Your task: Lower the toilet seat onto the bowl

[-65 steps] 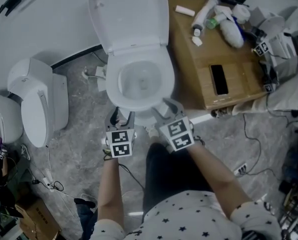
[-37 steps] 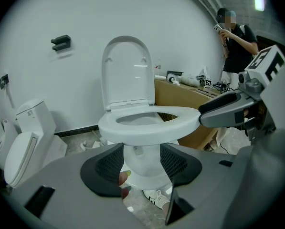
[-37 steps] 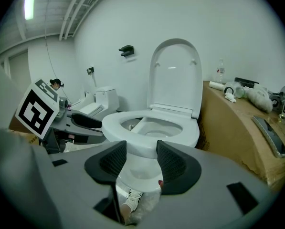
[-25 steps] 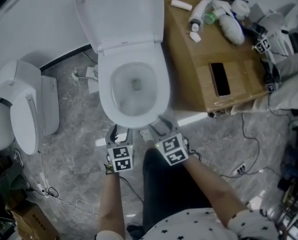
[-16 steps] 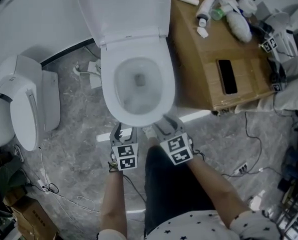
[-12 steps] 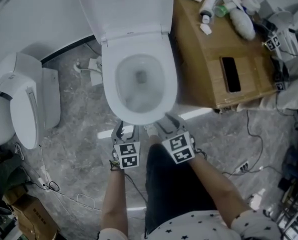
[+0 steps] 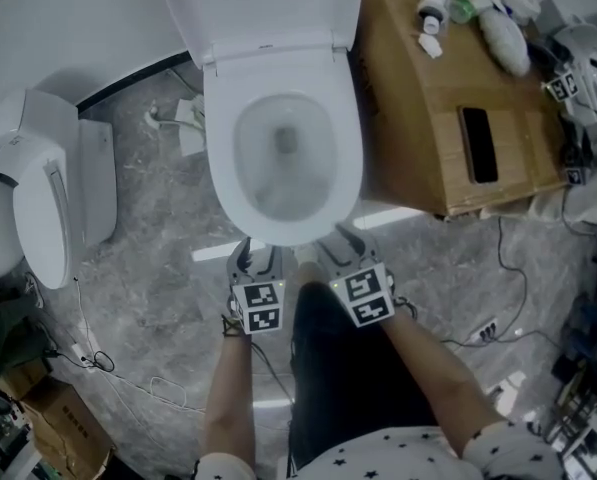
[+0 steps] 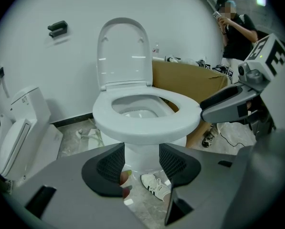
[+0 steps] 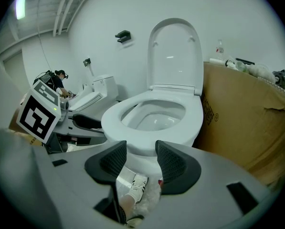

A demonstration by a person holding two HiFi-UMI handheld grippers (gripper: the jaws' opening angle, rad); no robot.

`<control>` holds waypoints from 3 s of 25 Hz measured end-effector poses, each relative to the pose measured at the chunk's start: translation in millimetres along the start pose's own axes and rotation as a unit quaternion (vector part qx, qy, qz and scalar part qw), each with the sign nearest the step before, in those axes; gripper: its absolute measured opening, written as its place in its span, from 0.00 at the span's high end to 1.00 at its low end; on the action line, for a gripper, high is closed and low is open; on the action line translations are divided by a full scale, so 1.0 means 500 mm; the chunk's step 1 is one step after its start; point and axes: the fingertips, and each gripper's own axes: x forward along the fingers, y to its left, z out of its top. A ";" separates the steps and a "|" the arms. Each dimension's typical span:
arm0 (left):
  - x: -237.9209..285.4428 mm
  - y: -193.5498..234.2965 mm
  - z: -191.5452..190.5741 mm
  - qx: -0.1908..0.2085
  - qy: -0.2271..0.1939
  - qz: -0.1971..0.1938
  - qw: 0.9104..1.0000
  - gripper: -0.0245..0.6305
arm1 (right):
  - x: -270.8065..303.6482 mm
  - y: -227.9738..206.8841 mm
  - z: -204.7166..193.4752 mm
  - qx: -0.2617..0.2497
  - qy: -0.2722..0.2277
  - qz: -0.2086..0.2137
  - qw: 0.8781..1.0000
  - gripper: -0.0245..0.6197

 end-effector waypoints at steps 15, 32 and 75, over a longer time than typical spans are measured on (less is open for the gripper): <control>0.054 -0.007 -0.063 -0.004 0.029 0.001 1.000 0.66 | 0.048 -0.003 -0.055 0.014 0.021 0.009 1.000 0.63; 0.107 -0.016 -0.117 0.006 0.065 0.000 0.998 0.72 | 0.096 -0.010 -0.107 0.020 0.045 0.014 0.999 0.63; -0.034 -0.015 0.090 -0.065 0.007 0.008 0.998 0.76 | -0.026 -0.008 0.055 0.018 0.004 0.029 0.999 0.65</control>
